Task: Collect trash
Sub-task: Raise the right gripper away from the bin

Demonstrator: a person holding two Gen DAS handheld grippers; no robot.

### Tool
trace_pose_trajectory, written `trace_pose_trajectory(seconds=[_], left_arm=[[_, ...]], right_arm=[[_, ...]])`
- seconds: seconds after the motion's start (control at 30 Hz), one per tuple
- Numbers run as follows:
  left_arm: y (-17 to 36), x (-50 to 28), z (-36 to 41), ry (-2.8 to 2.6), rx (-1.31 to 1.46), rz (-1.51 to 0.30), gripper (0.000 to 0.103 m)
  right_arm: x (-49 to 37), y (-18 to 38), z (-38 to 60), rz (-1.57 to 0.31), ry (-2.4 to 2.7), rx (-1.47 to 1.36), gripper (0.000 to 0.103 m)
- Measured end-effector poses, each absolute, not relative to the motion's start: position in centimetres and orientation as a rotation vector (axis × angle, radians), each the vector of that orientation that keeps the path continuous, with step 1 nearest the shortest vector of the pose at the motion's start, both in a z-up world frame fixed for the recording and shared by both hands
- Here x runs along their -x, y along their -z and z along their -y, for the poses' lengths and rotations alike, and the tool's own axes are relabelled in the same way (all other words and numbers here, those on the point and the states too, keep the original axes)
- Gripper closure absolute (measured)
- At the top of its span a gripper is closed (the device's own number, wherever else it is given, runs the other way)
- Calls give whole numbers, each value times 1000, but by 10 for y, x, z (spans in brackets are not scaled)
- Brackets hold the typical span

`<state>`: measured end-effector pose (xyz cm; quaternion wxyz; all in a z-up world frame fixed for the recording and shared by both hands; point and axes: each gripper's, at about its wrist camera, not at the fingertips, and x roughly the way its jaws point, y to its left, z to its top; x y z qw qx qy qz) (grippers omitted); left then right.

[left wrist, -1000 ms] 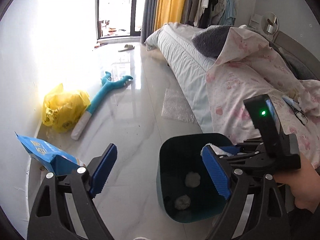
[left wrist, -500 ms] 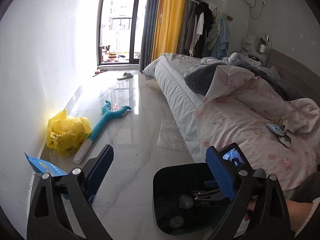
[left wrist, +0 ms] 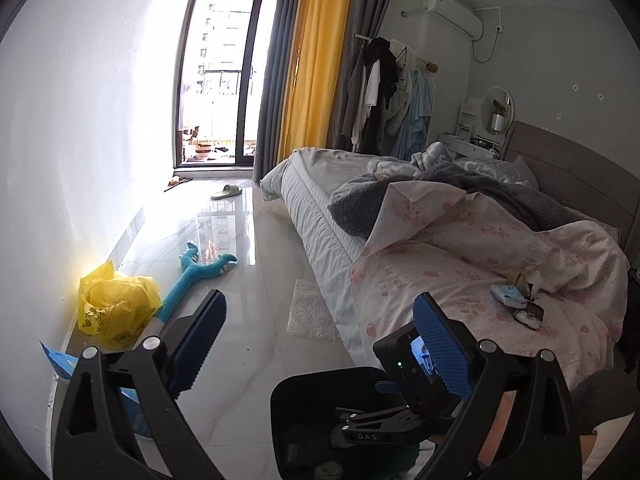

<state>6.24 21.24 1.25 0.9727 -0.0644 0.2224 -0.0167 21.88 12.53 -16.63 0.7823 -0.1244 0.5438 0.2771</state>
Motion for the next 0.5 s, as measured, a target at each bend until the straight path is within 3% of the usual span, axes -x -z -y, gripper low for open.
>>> trace_pose_trajectory(seconds=[0.5], left_arm=[[-34, -86, -182, 70, 156, -432, 7]], right_arm=[[-232, 89, -58, -948, -591, 100, 26]])
